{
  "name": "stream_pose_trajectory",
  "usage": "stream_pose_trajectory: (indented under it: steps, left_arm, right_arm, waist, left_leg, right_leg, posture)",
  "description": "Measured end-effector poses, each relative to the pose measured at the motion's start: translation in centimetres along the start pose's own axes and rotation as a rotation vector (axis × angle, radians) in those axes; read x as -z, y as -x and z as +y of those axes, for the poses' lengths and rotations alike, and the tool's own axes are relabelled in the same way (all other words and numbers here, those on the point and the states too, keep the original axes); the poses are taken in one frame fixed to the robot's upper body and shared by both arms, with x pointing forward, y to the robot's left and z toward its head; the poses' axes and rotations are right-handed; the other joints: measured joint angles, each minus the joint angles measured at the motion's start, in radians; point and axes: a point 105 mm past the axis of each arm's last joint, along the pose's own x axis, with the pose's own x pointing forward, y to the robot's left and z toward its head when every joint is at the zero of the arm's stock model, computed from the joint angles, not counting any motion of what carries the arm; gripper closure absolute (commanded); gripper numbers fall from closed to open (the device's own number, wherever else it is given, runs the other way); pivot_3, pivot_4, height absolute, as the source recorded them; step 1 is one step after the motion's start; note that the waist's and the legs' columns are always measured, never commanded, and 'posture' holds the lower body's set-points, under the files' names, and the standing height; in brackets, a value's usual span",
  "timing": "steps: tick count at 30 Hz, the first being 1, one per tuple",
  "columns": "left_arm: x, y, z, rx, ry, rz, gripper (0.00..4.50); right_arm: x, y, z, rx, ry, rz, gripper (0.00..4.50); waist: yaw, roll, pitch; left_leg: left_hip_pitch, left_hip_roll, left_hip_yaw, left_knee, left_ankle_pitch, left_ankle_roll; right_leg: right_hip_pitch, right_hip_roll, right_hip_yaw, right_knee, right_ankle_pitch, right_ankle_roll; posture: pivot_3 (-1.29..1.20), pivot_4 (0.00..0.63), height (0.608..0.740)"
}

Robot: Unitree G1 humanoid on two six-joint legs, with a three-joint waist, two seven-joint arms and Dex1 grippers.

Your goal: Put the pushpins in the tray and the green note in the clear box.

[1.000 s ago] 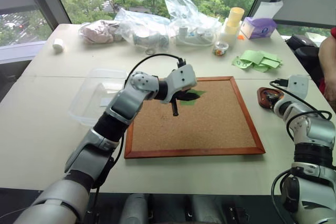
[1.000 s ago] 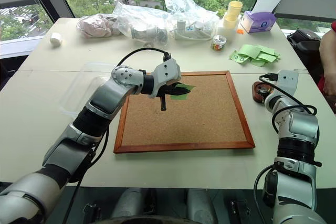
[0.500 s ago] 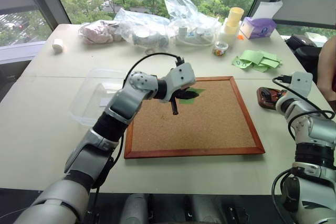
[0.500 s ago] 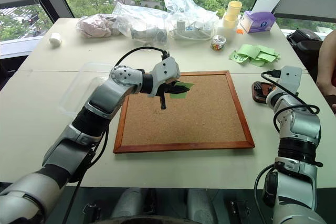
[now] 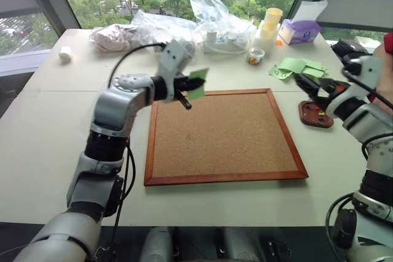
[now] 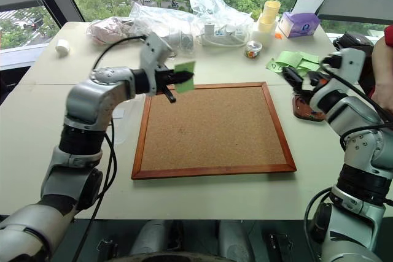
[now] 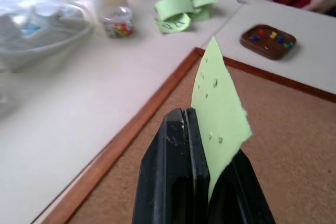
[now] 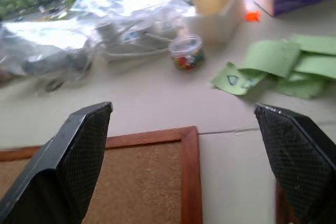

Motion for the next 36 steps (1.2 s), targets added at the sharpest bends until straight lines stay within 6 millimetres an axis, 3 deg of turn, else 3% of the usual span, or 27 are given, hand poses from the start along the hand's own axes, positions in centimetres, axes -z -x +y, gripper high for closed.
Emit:
stream_pose_trajectory:
  steps: [3, 6, 9, 11, 14, 17, 23, 30, 34, 36]
  left_arm:
    - [0.4, 2.1, 3.2, -0.223, 0.074, 0.042, 4.5]
    - [1.4, 5.8, 7.0, -0.563, 0.122, 0.154, 4.5]
    - [1.4, 8.9, 8.4, -0.783, 0.155, 0.179, 4.5]
    - [1.5, 10.8, 8.8, -0.894, 0.168, 0.189, 4.5]
    - [3.3, 11.8, 8.8, -0.959, 0.188, 0.241, 4.5]
    - [5.4, 12.0, 8.4, -0.97, 0.233, 0.299, 3.57]
    - [6.7, 12.4, 7.7, -0.987, 0.286, 0.308, 0.68]
    - [5.6, 13.2, 8.3, -0.993, 0.246, 0.262, 0.68]
    - [1.8, 12.1, 7.3, -0.788, 0.127, 0.124, 0.68]
    - [0.2, 10.8, 5.5, -0.623, 0.08, 0.064, 0.68]
  right_arm:
    - [0.5, -0.4, 5.5, -0.26, 0.145, 0.065, 0.05]
    - [2.9, 0.3, 11.9, -0.6, 0.273, 0.172, 0.05]
    - [4.2, 0.9, 14.0, -0.748, 0.308, 0.226, 0.05]
    - [3.9, 1.0, 14.8, -0.805, 0.329, 0.213, 0.05]
    - [3.6, 0.8, 15.1, -0.834, 0.348, 0.202, 0.05]
    - [4.0, 0.5, 14.9, -0.836, 0.356, 0.215, 0.0]
    - [4.3, -0.1, 14.6, -0.832, 0.37, 0.225, 0.0]
    - [4.0, -0.6, 13.7, -0.787, 0.358, 0.215, 0.0]
    - [1.7, -0.2, 11.2, -0.674, 0.255, 0.14, 0.0]
    - [1.4, 0.3, 10.0, -0.626, 0.223, 0.132, 0.0]
  waist:
    - [0.002, 0.0, 0.0]
    - [0.003, -0.001, 0.0]
    - [0.013, -0.003, 0.001]
    - [0.015, -0.004, 0.001]
    - [0.014, -0.005, 0.0]
    - [0.011, -0.006, 0.001]
    - [0.009, -0.006, 0.001]
    - [0.009, -0.007, 0.001]
    - [0.015, -0.007, 0.001]
    - [0.015, -0.007, 0.001]
  left_leg:
    - [0.0, 0.0, -0.001, 0.0, 0.0, 0.0]
    - [0.0, 0.0, -0.002, 0.0, 0.0, 0.0]
    - [-0.001, -0.002, -0.003, 0.001, 0.0, 0.0]
    - [-0.001, -0.003, -0.003, 0.001, 0.0, 0.0]
    - [-0.001, -0.003, -0.003, 0.001, 0.0, 0.0]
    - [-0.001, -0.002, -0.003, 0.001, 0.0, 0.0]
    - [-0.001, -0.002, -0.002, 0.001, 0.0, 0.0]
    - [-0.001, -0.002, -0.002, 0.001, 0.0, 0.0]
    - [-0.001, -0.003, -0.002, 0.001, 0.0, 0.0]
    - [0.0, -0.004, -0.002, 0.0, 0.0, 0.0]
  right_leg:
    - [0.0, 0.0, 0.0, 0.0, 0.0, 0.0]
    - [0.0, 0.0, -0.001, 0.0, 0.0, 0.0]
    - [0.0, -0.002, -0.001, 0.0, 0.0, 0.0]
    - [0.001, -0.003, -0.001, 0.0, 0.0, 0.0]
    - [0.001, -0.003, -0.001, 0.0, 0.0, 0.0]
    - [0.001, -0.003, -0.002, 0.001, 0.0, 0.0]
    - [0.0, -0.003, -0.002, 0.001, 0.0, 0.0]
    - [0.0, -0.003, -0.002, 0.001, 0.0, 0.0]
    - [0.0, -0.006, -0.003, 0.002, 0.0, 0.0]
    - [0.001, -0.008, -0.004, 0.002, 0.0, 0.0]
  posture:
    - [0.0, 0.15, 0.735]
    - [0.0, 0.15, 0.735]
    - [0.0, 0.15, 0.735]
    - [0.0, 0.15, 0.735]
    - [0.0, 0.15, 0.735]
    - [0.0, 0.15, 0.735]
    - [0.0, 0.15, 0.735]
    - [0.0, 0.15, 0.735]
    - [0.0, 0.15, 0.735]
    - [0.0, 0.15, 0.735]
